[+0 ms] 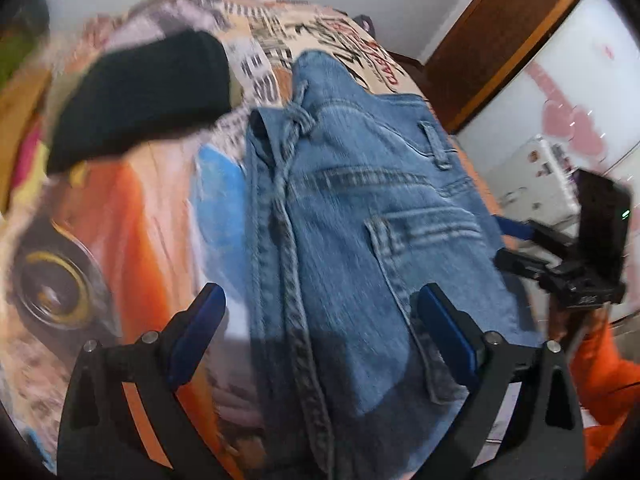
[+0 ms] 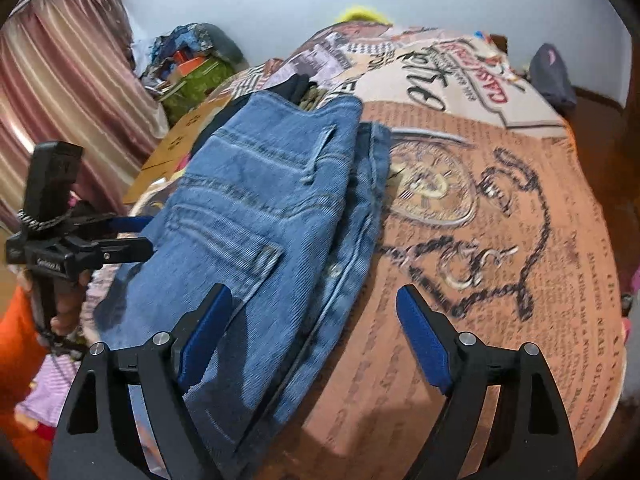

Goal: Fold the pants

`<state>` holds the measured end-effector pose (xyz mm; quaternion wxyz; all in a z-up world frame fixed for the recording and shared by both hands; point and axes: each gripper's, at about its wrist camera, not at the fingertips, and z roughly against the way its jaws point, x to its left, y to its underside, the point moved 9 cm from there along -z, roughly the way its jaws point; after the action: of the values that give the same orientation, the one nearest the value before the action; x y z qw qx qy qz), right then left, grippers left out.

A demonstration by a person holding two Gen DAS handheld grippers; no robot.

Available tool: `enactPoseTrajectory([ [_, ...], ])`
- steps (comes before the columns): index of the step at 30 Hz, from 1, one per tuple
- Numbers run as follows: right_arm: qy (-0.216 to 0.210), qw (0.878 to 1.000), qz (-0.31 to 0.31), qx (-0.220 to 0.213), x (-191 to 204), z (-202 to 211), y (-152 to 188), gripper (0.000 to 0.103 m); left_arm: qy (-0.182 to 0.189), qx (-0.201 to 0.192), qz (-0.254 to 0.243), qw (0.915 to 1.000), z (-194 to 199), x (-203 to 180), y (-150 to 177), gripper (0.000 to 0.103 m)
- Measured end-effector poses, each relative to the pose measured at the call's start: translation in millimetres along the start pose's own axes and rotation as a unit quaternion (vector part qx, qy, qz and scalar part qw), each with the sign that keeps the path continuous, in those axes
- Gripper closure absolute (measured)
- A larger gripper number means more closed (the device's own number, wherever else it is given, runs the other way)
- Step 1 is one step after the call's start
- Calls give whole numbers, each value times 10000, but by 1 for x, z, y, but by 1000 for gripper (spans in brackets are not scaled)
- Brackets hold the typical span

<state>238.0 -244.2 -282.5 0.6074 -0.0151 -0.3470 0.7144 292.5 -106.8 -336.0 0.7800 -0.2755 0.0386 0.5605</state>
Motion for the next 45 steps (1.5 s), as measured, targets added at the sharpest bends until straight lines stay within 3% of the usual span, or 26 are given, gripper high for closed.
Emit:
enactPoseTrajectory([
  [2, -168, 9997, -129, 73, 2, -2, 3, 21, 273, 143, 127, 9994, -3, -2, 3, 4],
  [9, -424, 9978, -418, 304, 2, -19, 7, 21, 485, 418, 235, 9977, -20, 1, -1, 3],
  [15, -474, 9977, -335, 345, 4, -28, 2, 13, 594, 546, 210, 9965, -31, 5, -10, 0],
  [19, -519, 9978, -312, 282, 7, -35, -4, 7, 940, 650, 359, 9928, -44, 11, -19, 0],
  [32, -643, 9974, -108, 323, 15, -52, -21, 0, 1074, 664, 332, 9914, -66, 0, -50, 0],
  [36, -591, 9976, 2, 350, 13, -53, -26, 5, 875, 632, 326, 9936, -71, -8, -61, 0],
  [41, -517, 9978, 221, 355, 17, -46, -30, 19, 627, 464, 127, 9969, -64, -22, -65, 10],
  [45, -460, 9980, 326, 285, 21, -37, -32, 28, 573, 278, -35, 9980, -56, -33, -68, 11],
])
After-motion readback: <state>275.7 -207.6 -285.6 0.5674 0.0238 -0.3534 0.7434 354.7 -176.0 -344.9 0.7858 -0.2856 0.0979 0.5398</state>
